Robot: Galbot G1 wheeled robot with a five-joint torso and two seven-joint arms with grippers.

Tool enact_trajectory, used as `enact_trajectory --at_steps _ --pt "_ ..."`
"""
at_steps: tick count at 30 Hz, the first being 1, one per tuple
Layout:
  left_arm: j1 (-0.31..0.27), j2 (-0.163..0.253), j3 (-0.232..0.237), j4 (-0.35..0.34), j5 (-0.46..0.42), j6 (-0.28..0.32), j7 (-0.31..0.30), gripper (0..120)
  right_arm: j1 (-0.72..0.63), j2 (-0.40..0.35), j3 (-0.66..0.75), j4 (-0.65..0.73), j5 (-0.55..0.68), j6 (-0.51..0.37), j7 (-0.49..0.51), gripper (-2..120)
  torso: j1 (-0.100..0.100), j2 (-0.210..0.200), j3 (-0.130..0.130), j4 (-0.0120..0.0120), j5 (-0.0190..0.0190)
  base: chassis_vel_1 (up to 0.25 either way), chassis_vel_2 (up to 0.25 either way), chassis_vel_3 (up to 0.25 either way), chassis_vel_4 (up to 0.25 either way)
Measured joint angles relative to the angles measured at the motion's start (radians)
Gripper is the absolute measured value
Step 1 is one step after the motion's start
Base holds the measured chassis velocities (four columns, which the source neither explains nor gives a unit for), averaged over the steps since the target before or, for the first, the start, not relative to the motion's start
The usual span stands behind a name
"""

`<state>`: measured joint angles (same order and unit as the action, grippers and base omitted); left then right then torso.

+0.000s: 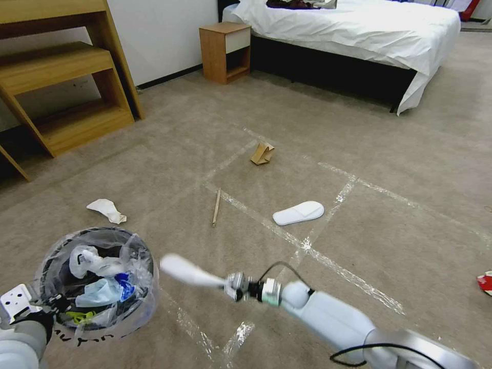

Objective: Pick up the trash bin and place the garbage on the floor into it.

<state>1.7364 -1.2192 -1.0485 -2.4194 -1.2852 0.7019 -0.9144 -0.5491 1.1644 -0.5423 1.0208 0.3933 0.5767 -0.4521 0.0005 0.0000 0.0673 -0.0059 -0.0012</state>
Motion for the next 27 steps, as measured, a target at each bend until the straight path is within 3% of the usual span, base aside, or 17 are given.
enact_trajectory --at_steps 5,8,19,27 --pt "-0.005 0.013 -0.013 -0.012 -0.033 0.001 -0.016 0 0.055 -0.140 0.044 0.179 0.056 -0.027 0.014 3 0.000 0.000 0.000 -0.0008 -0.0001 0.000 0.000 0.000 0.000" --pt "-0.006 0.016 -0.017 -0.017 -0.039 0.002 -0.022 0 0.078 -0.179 0.065 0.251 0.082 -0.045 0.020 3 0.000 0.000 0.000 -0.0003 -0.0001 0.000 0.000 0.000 0.000" --pt "-0.002 0.014 -0.018 -0.022 -0.049 0.003 -0.028 0 0.168 -0.242 0.139 0.435 0.167 -0.059 0.019 3 0.000 0.000 0.000 -0.0003 0.0001 0.000 0.000 0.000 0.000" --pt "-0.006 0.014 -0.018 -0.025 -0.081 0.003 -0.047 0 0.345 -0.268 -0.007 0.605 0.281 -0.084 -0.045 3 0.000 0.000 0.000 -0.0002 -0.0003 0.000 0.000 0.000 0.000"
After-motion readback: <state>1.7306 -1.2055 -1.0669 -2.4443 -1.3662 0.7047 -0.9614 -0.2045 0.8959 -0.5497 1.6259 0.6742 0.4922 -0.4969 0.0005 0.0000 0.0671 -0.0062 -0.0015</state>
